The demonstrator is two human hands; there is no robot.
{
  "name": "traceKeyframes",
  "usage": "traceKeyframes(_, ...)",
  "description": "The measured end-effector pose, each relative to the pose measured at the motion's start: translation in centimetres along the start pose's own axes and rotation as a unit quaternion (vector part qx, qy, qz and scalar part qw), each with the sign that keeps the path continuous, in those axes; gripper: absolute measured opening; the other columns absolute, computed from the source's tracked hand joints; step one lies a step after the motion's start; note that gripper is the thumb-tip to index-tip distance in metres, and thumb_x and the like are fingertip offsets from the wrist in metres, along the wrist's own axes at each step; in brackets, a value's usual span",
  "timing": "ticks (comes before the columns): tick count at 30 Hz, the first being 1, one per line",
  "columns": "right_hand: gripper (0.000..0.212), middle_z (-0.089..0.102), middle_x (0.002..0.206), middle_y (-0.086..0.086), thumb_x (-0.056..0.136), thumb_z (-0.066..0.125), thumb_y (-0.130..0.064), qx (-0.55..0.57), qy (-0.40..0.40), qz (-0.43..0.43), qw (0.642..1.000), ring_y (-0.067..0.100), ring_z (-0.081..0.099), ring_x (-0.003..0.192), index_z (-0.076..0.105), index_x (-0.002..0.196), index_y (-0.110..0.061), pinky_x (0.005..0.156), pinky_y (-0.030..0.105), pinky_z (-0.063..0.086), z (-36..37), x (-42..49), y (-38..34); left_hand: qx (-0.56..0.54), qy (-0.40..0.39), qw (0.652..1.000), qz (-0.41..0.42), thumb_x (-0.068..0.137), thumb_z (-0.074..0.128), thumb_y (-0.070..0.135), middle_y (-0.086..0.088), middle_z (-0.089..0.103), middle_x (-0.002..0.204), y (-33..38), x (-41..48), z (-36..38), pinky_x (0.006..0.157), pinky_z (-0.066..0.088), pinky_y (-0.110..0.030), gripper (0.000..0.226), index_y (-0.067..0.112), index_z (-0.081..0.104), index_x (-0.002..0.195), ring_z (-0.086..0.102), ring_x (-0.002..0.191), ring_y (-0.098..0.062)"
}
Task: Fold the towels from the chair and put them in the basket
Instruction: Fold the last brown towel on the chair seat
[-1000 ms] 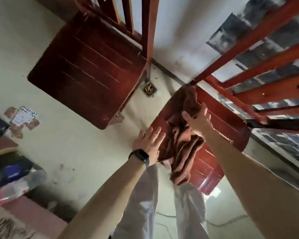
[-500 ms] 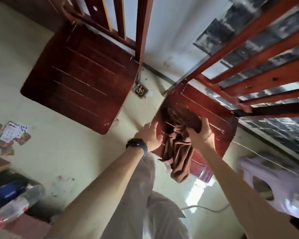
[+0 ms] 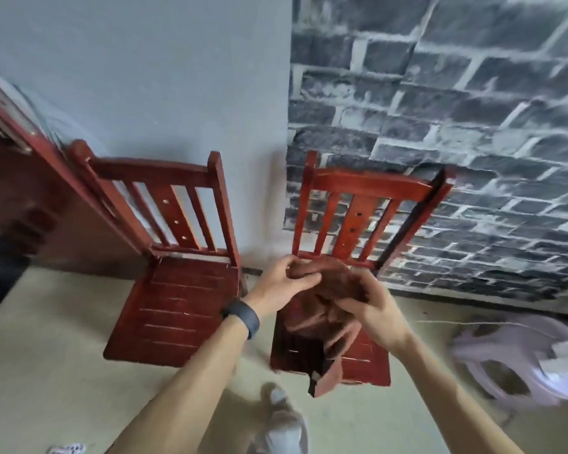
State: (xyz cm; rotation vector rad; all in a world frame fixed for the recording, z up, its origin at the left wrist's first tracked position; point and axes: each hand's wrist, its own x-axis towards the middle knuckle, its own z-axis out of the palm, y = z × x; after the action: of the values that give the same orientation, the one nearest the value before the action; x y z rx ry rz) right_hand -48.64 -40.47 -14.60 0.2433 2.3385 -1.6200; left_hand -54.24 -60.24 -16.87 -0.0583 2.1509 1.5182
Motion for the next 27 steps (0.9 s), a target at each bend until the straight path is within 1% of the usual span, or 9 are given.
traceKeyframes(2,0.029,0.074,0.094,0.003,0.077,0.079,-0.029,0.041,0.005,-0.027,0.999,0.022,0.071,0.092,0.064,0.101,-0.023,0.084,0.038,0.058,-1.6,-2.6,-3.0,0.044,0.024,0.997,0.066,0.083,0.075,0.04,0.006,0.067,0.102,4.2,-2.7,-1.0,0.082,0.047,-0.02,0.034,0.022,0.061,0.108,0.063,0.095,-0.01)
traceKeyframes(5,0.028,0.072,0.099,0.017,0.089,0.074,-0.031,0.102,0.005,-0.066,0.993,0.031,0.072,0.095,0.062,0.101,-0.009,0.085,0.04,0.058,-3.2,-6.3,-7.3,0.126,0.048,0.977,0.164,0.08,0.077,0.042,0.013,0.066,0.086,9.9,-6.2,-2.3,0.069,0.044,-0.016,0.023,0.031,0.06,0.092,0.061,0.08,-0.003)
traceKeyframes(9,0.013,0.068,0.079,0.014,0.097,0.064,-0.029,0.087,0.054,-0.162,0.981,0.014,0.064,0.075,0.064,0.085,-0.024,0.072,0.036,0.052,-4.7,-9.4,-12.6,0.218,0.045,0.944,0.243,0.074,0.079,0.047,0.018,0.067,0.084,16.3,-10.4,-4.0,0.064,0.04,-0.011,0.028,0.035,0.064,0.094,0.061,0.078,0.002)
traceKeyframes(13,0.01,0.072,0.094,0.02,0.101,0.058,-0.019,0.095,0.09,-0.214,0.968,0.022,0.068,0.085,0.065,0.094,-0.018,0.084,0.052,0.055,-6.1,-11.1,-18.1,0.233,0.019,0.94,0.248,0.069,0.08,0.057,0.012,0.073,0.101,20.2,-13.3,-6.9,0.078,0.043,-0.014,0.05,0.029,0.069,0.108,0.066,0.097,-0.005)
traceKeyframes(15,0.009,0.07,0.095,0.021,0.101,0.057,-0.02,0.071,0.118,-0.239,0.961,0.02,0.065,0.082,0.063,0.097,-0.015,0.083,0.053,0.055,-6.5,-11.8,-20.2,0.255,-0.008,0.933,0.254,0.069,0.08,0.057,0.015,0.072,0.092,20.9,-14.4,-8.2,0.078,0.047,-0.023,0.031,0.038,0.071,0.091,0.066,0.088,-0.004)
traceKeyframes(17,0.011,0.069,0.089,0.017,0.101,0.056,-0.014,0.053,0.151,-0.258,0.953,0.011,0.062,0.076,0.063,0.095,-0.02,0.073,0.04,0.055,-6.7,-12.4,-22.0,0.264,0.006,0.924,0.275,0.071,0.077,0.055,0.013,0.069,0.088,21.0,-14.9,-9.4,0.084,0.05,-0.032,0.019,0.04,0.068,0.077,0.064,0.085,-0.006)
traceKeyframes(19,0.032,0.071,0.092,0.008,0.098,0.054,-0.002,0.045,0.177,-0.277,0.943,0.004,0.061,0.077,0.065,0.092,-0.031,0.068,0.021,0.049,-6.6,-12.7,-23.2,0.228,0.022,0.932,0.279,0.068,0.071,0.055,0.009,0.07,0.088,21.0,-15.3,-10.4,0.089,0.049,-0.041,0.025,0.032,0.067,0.079,0.065,0.087,-0.015)
traceKeyframes(22,0.041,0.071,0.088,-0.003,0.094,0.053,0.003,0.037,0.196,-0.26,0.945,0.009,0.059,0.077,0.066,0.088,-0.035,0.069,0.026,0.048,-5.5,-13.0,-24.1,0.241,0.042,0.93,0.276,0.065,0.069,0.057,0.014,0.064,0.074,20.2,-15.7,-11.9,0.073,0.046,-0.034,0.029,0.032,0.06,0.079,0.06,0.075,-0.015)
traceKeyframes(27,0.027,0.07,0.099,0.011,0.099,0.045,-0.002,0.109,0.206,-0.212,0.949,0.021,0.064,0.089,0.063,0.095,-0.022,0.083,0.048,0.057,-4.3,-13.4,-24.7,0.341,-0.019,0.913,0.225,0.078,0.073,0.052,0.012,0.065,0.096,16.7,-16.9,-13.1,0.067,0.051,-0.02,0.039,0.036,0.06,0.112,0.063,0.083,-0.011)
